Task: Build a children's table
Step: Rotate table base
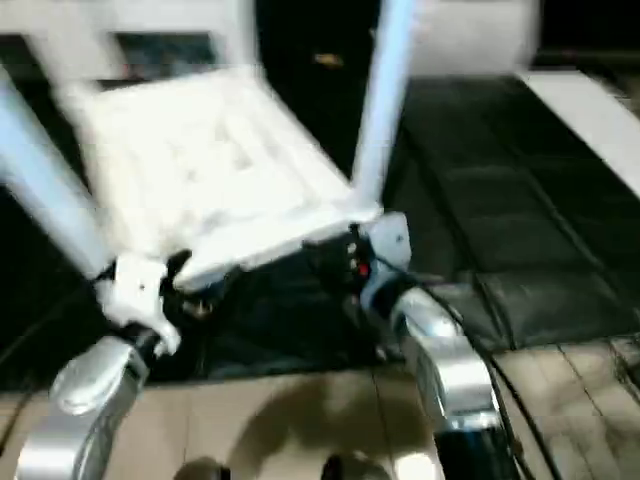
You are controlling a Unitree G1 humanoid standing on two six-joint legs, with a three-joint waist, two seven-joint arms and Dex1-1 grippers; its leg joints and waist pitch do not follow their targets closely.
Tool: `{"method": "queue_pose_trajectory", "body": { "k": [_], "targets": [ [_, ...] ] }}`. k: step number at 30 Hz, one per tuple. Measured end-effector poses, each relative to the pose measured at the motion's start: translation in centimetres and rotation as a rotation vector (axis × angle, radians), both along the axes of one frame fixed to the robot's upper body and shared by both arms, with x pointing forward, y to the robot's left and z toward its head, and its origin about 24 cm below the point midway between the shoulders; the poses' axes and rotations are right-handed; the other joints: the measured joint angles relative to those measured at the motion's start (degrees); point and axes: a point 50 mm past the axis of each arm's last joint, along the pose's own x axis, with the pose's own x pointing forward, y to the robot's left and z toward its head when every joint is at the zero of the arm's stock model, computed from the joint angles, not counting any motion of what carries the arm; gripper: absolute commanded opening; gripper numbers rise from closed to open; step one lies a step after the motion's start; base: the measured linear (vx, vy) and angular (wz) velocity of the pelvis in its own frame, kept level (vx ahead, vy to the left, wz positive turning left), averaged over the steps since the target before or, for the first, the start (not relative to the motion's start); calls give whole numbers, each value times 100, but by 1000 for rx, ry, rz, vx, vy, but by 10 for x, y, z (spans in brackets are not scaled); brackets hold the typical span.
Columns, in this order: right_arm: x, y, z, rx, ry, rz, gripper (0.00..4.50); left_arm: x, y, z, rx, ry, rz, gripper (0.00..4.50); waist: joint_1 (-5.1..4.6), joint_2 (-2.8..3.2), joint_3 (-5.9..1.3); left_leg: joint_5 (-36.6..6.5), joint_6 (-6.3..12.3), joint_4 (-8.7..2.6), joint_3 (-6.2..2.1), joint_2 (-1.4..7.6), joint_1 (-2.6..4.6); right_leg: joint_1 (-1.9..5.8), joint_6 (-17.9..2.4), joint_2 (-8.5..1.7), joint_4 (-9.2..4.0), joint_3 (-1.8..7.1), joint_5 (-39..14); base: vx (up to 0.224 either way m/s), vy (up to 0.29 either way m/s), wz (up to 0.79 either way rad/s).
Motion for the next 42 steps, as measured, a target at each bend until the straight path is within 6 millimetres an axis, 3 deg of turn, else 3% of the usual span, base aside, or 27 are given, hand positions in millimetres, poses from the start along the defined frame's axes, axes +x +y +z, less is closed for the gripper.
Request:
{"method": "queue_pose_trajectory", "body": {
  "k": [1, 2, 3, 5, 7, 8, 12, 17, 20, 27, 32, 39, 41, 42],
  "targets": [
    [-3, -1, 0, 18, -5, 9, 450, -3, -7, 3, -4, -20, -30, 448, 108, -29, 16, -30, 49, -12, 216, -51, 71, 9, 3, 3, -1, 124, -1, -48, -70, -1],
    [-3, -1, 0, 27, -2, 14, 450, -6, -11, 4, -8, -30, -50, 448, 167, -34, 20, -58, 99, -52, 285, -109, 106, 13, 10, 2, -8, 183, 1, -48, -70, -1],
    [-4, -1, 0, 36, -2, 16, 450, -9, -14, 4, -7, -38, -67, 448, 213, -31, 19, -53, 116, -70, 290, -143, 126, 13, 17, 2, -14, 213, 5, 0, 0, 0],
    [-4, 0, 0, 40, -2, 16, 450, -14, -16, 2, -7, -33, -87, 448, 212, -11, 9, 85, -1, -128, 337, -103, 164, 38, 44, 16, -52, 214, 29, 0, 0, 0],
    [-3, 1, 1, 31, -4, 12, 450, -21, -18, 0, -13, -19, -96, 448, 91, -16, 8, 149, -213, -145, 424, -8, 185, 69, 76, 26, -121, 216, 95, -22, 34, 2],
    [-3, 1, 1, 25, -2, 9, 450, -23, -18, -1, -10, -12, -99, 448, 49, -16, 8, 148, -215, -143, 443, -2, 188, 84, 95, 26, -159, 220, 123, 0, 0, 0],
    [-5, 0, -3, 11, 43, 38, 450, -42, -20, -3, -27, 12, -94, 448, -171, -33, 7, 140, -201, -146, 478, -5, 189, 143, 128, 19, -292, 228, 150, -20, 65, -2],
    [-11, -2, -4, -8, 44, 117, 450, -63, -15, -12, -25, 15, 65, 448, -294, -92, -23, 127, -177, -148, 500, -5, 173, 148, 181, 15, -361, 228, 182, 0, 0, 0],
    [-12, -4, -5, -20, 49, 126, 450, -83, -17, -15, -14, 43, 126, 448, -318, -122, -41, 115, -164, -150, 506, -5, 172, 147, 182, 15, -363, 231, 183, 0, 0, 0],
    [-13, -5, -6, -33, 52, 143, 450, -98, -17, -12, -11, 13, 365, 448, -300, -140, -54, 104, -166, -159, 513, -3, 168, 146, 184, 15, -363, 228, 184, 0, 0, 0],
    [-13, -6, -6, -40, 52, 147, 450, -93, -10, -6, 56, -47, 460, 448, -281, -159, -72, 102, -165, -164, 514, -2, 169, 146, 188, 16, -363, 226, 187, 0, 0, 0],
    [-9, -10, -18, -84, 114, 99, 450, -73, -19, 0, 103, -82, 388, 448, -218, -151, -103, 100, -162, -161, 517, -1, 169, 146, 189, 16, -363, 235, 191, 0, 0, 0],
    [-5, -13, -24, -103, 145, 63, 450, -59, -22, -1, 128, -86, 358, 448, -192, -131, -113, 101, -162, -156, 520, -2, 174, 147, 190, 15, -363, 237, 215, 0, 0, 0],
    [-3, -14, -28, -113, 166, 42, 450, -35, -13, 1, 116, -101, 362, 448, -154, -108, -116, 103, -163, -151, 535, 0, 176, 145, 185, 15, -361, 234, 233, 0, 0, 0]
  ]
}}
